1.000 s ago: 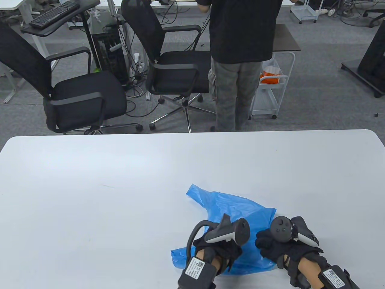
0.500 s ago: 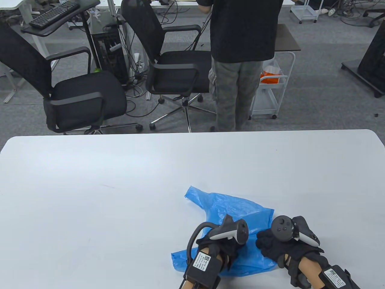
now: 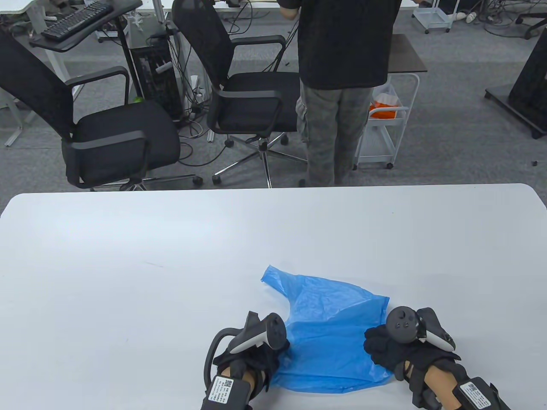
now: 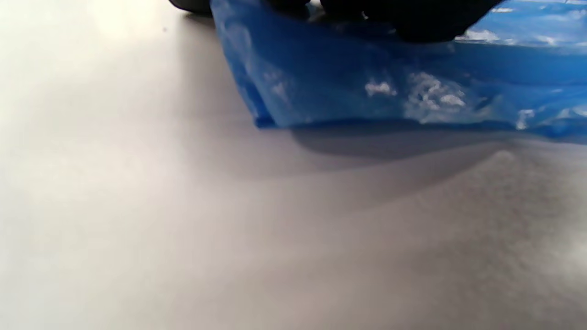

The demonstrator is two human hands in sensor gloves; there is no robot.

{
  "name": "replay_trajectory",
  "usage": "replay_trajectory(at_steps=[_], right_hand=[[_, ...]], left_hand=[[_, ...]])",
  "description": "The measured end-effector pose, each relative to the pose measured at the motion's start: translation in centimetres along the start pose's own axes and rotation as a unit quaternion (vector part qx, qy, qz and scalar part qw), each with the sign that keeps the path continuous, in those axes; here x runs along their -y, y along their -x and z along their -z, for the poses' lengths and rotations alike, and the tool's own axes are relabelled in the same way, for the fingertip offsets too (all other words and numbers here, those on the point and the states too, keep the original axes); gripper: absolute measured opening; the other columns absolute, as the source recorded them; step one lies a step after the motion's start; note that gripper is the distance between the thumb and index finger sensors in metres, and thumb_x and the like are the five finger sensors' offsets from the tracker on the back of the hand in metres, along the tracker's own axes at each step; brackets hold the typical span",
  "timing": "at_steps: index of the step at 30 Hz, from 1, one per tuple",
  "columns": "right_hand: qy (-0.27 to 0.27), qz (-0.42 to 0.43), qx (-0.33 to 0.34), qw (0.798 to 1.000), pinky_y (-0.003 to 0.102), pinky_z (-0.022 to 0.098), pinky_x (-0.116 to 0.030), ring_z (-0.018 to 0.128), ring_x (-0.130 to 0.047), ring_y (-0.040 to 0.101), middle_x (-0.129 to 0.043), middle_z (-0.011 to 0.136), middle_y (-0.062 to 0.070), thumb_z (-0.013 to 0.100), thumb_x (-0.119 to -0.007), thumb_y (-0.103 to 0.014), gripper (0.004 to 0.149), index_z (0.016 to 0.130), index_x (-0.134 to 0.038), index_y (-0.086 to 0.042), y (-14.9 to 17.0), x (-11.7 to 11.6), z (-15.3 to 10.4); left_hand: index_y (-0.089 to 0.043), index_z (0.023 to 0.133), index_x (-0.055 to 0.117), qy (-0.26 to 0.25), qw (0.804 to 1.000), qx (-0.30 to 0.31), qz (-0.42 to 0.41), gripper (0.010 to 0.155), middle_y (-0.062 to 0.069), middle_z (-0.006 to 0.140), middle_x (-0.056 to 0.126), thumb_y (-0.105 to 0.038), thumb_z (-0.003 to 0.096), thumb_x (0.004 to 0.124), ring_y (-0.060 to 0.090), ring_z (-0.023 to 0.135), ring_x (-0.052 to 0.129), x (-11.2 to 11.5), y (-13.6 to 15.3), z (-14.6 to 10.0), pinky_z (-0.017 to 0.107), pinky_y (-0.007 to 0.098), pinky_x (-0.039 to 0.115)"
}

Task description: Squeeze plastic bag to expel air

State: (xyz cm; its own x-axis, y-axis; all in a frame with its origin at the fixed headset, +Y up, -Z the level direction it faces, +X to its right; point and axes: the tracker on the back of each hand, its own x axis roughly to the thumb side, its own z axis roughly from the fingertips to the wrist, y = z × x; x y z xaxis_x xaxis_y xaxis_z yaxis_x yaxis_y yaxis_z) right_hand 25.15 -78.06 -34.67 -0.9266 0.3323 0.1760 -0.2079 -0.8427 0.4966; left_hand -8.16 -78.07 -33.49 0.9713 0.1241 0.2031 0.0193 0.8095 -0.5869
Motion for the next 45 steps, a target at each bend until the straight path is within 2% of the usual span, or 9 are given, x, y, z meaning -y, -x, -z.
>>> replay_trajectory(at_steps=[3,7,12,21,24,28,35,40,45], right_hand=[[-0.029,-0.007,0.011,0.999,0.047,0.079,-0.038,0.107,-0.037,0.010,-0.046,0.110,-0.018,0.041,-0.072,-0.050,0.051,0.091,-0.066,-0.041,-0.5,0.4,-0.1],[0.061,-0.011,0.065,0.996,0.045,0.074,-0.051,0.104,-0.053,0.017,-0.058,0.107,-0.013,0.040,-0.074,-0.050,0.050,0.089,-0.072,-0.039,-2.0,2.9,-1.2],[0.058,-0.079,0.034,0.995,0.045,0.076,-0.049,0.106,-0.048,0.016,-0.054,0.109,-0.015,0.039,-0.073,-0.050,0.052,0.091,-0.068,-0.041,-3.2,4.9,-0.1],[-0.012,-0.065,-0.036,0.997,0.046,0.076,-0.048,0.106,-0.046,0.016,-0.050,0.110,-0.015,0.040,-0.073,-0.050,0.054,0.093,-0.065,-0.041,-1.1,2.7,4.3],[0.009,-0.023,-0.026,0.999,0.045,0.075,-0.049,0.105,-0.046,0.014,-0.052,0.109,-0.015,0.040,-0.073,-0.050,0.053,0.092,-0.066,-0.041,-0.6,2.6,4.3],[0.025,-0.018,-0.024,0.999,0.042,0.076,-0.047,0.105,-0.045,0.010,-0.050,0.109,-0.019,0.040,-0.072,-0.051,0.052,0.091,-0.065,-0.044,-0.1,2.2,3.9],[0.022,0.009,-0.022,0.999,0.041,0.077,-0.042,0.105,-0.042,0.007,-0.049,0.109,-0.020,0.040,-0.073,-0.051,0.051,0.091,-0.065,-0.044,0.3,2.0,3.8],[0.017,0.018,-0.018,1.000,0.040,0.078,-0.039,0.106,-0.040,0.006,-0.048,0.109,-0.022,0.041,-0.073,-0.050,0.051,0.091,-0.065,-0.045,0.5,1.9,3.7],[0.015,0.020,-0.016,1.000,0.040,0.078,-0.038,0.106,-0.039,0.005,-0.047,0.109,-0.022,0.041,-0.073,-0.050,0.051,0.091,-0.064,-0.045,0.6,1.8,3.6]], left_hand=[[-0.046,0.097,0.047,-0.002,1.000,-0.010,-0.007,0.059,-0.018,0.108,0.035,-0.044,0.0406,0.066,0.017,0.107,0.031,0.0,-0.5,0.0,0.079,0.054,0.041],[-0.045,0.097,0.047,-0.010,1.000,-0.014,0.010,0.060,-0.016,0.108,0.036,-0.044,0.0404,0.066,0.018,0.107,0.033,-0.1,-0.7,-0.1,0.079,0.053,0.044],[-0.045,0.097,0.047,-0.009,1.000,-0.010,0.006,0.059,-0.016,0.108,0.036,-0.044,0.0405,0.066,0.017,0.107,0.033,-0.1,-0.6,-0.1,0.079,0.053,0.044],[-0.045,0.097,0.048,-0.006,1.000,-0.007,0.003,0.059,-0.016,0.108,0.036,-0.044,0.0405,0.066,0.018,0.107,0.033,-0.1,-0.5,0.0,0.079,0.053,0.044],[-0.043,0.097,0.050,-0.009,1.000,0.003,0.007,0.059,-0.014,0.108,0.038,-0.043,0.0406,0.066,0.018,0.107,0.035,-0.4,-0.5,0.0,0.079,0.053,0.044],[-0.041,0.096,0.059,-0.100,0.994,-0.002,0.039,0.056,-0.013,0.108,0.047,-0.044,0.0410,0.066,0.020,0.109,0.045,-2.9,-0.6,-1.3,0.080,0.051,0.047],[-0.044,0.097,0.056,-0.100,0.989,0.071,0.085,0.057,-0.014,0.109,0.045,-0.044,0.0409,0.066,0.020,0.110,0.043,-5.8,-7.8,-0.8,0.080,0.052,0.046],[-0.043,0.097,0.056,-0.060,0.989,0.087,0.106,0.057,-0.015,0.109,0.043,-0.044,0.0409,0.066,0.019,0.110,0.040,-5.7,-13.0,3.3,0.081,0.052,0.045],[-0.044,0.098,0.053,-0.036,0.989,0.081,0.118,0.058,-0.016,0.109,0.039,-0.043,0.0409,0.065,0.019,0.110,0.035,-4.6,-14.9,6.7,0.081,0.051,0.043]])
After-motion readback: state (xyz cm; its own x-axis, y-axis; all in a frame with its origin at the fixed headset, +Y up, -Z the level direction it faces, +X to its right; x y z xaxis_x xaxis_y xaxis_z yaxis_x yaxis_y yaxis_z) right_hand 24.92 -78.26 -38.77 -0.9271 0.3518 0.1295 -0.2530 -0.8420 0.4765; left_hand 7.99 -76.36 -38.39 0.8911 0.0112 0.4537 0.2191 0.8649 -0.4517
